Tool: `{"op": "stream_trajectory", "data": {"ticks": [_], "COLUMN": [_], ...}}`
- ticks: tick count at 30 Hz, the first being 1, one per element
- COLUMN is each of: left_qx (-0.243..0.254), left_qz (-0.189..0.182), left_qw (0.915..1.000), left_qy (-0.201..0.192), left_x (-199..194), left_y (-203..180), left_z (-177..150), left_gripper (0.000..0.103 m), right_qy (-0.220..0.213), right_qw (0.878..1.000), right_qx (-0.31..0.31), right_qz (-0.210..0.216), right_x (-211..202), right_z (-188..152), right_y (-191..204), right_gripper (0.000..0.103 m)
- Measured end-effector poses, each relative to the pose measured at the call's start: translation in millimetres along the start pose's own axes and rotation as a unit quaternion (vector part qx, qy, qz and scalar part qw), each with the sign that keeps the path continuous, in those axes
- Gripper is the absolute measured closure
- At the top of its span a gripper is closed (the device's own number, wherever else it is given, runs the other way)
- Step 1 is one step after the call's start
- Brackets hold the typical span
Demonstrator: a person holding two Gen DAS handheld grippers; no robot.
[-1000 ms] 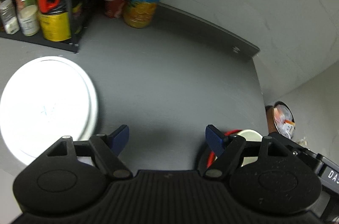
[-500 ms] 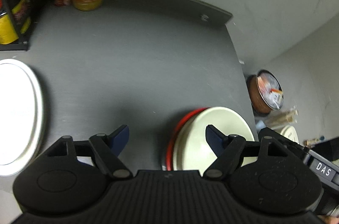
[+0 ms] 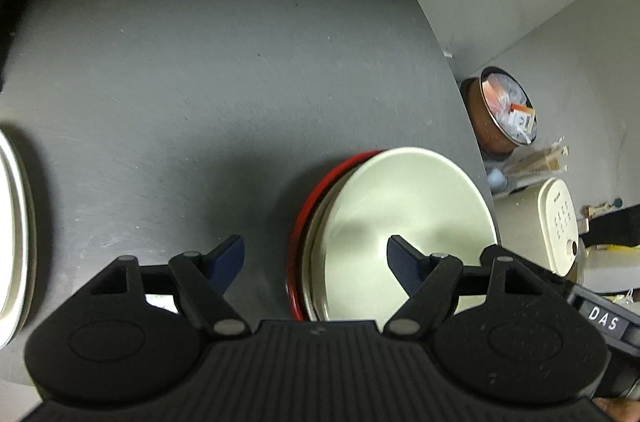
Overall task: Organize plates and bowls
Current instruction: 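Move both tools toward the red bowl holding the cream bowls, then close both grippers on the rims of the red and cream bowl stack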
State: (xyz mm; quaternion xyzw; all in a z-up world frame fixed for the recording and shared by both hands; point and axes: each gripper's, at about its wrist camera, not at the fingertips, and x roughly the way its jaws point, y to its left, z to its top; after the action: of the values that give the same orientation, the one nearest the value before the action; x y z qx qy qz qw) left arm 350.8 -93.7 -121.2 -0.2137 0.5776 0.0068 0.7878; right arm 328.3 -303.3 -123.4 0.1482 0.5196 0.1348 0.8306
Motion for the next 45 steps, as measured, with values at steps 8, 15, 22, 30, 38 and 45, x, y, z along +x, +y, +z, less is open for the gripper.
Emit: {"op": "stream_trajectory", "data": {"ticks": [8,15,22,30,38,45], "left_qx": [0.012,0.015,0.013,0.001,-0.011,-0.034], "left_qz": [-0.007,-0.027,-0.033,-0.043,-0.039,-0.048], "left_qw": [0.9992,0.9976,0.9964,0.9939,0.9962,0.9967], "left_qy": [0.038,0.063,0.077,0.101,0.077,0.056], "left_x": [23.6,36.7,43.0,55.4,45.3,25.4], "left_y": [1.4,5.4,14.4,21.3,28.2,44.8], "left_z": [0.1,4.8,7.7,3.6,-2.6,-3.8], "left_gripper": [0.031,0.054,0.07,0.074,0.074,0.074], "right_qy": [0.034,0.059,0.073,0.09,0.081,0.071], "right_qw": [0.999,0.997,0.994,0.992,0.993,0.995], "right_qx": [0.028,0.055,0.075,0.081,0.081,0.049], "right_qz": [-0.003,0.006,0.018,0.021,0.031,0.047], "right_x": [19.6,35.1,43.8,51.6,48.4,43.1], "right_z": [-11.9,-21.9,-27.1,-29.8,-31.0,-20.9], "right_y": [-8.3,-15.0,-19.2,-21.7,-20.5,-2.4], "right_gripper": [0.03,0.049,0.064,0.067,0.068,0.068]}}
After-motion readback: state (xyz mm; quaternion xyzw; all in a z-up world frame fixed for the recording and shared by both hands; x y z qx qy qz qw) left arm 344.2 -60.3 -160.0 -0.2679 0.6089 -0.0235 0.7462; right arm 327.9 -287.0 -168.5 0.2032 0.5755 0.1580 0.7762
